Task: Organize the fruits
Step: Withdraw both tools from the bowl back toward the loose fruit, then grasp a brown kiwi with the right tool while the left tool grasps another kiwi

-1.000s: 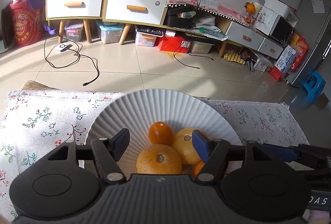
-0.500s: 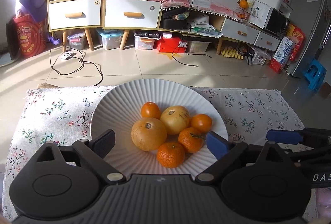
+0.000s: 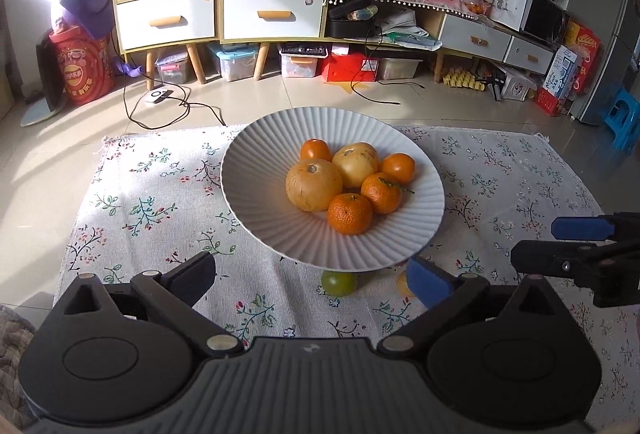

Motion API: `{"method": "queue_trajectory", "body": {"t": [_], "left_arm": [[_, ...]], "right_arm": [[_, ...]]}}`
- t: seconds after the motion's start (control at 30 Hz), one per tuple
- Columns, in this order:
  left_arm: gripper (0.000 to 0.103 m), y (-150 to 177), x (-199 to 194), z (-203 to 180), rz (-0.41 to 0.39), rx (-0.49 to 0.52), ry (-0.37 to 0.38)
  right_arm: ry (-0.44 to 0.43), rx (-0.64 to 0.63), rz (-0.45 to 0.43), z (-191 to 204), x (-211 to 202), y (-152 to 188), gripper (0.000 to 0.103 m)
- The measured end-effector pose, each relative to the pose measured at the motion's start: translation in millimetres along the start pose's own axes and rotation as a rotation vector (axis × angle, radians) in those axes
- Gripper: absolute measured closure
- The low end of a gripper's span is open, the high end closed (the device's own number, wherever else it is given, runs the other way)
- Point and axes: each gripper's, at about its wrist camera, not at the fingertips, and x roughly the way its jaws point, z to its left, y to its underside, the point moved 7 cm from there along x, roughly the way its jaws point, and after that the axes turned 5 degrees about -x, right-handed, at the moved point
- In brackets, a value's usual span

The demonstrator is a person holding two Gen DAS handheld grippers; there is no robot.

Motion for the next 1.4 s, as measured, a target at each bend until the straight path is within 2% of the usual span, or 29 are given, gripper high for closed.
{"method": "queue_trajectory", "body": {"t": [0.33,0.8,1.1,1.17,1.4], "left_arm": [[0.010,42.2,-15.8,16.6,0.022,-0.063,-0.024],[0.010,78.0,-16.7,-4.5,0.054,0.113,0.019],[0.014,90.0,-15.4,-24.5,0.053,0.208,0.085],[0.017,89.4,-15.1,-28.7,0.047,0.221,0.102],[0.033,84.8,-9.7,-40.2,0.037,0.234,0.145]], "right_arm": [[-0.012,-0.071,0.044,17.7,6.8,37.2,0.013],[-0.015,-0.156,0.059,30.7,5.4,60.0,0.016],[-0.032,-0.186,0.112,34.2,13.0,70.9,0.036],[-0.041,-0.186,0.124,34.9,15.0,72.0,0.043],[-0.077,-0.164,0.134,36.3,17.6,69.9,0.056]]}}
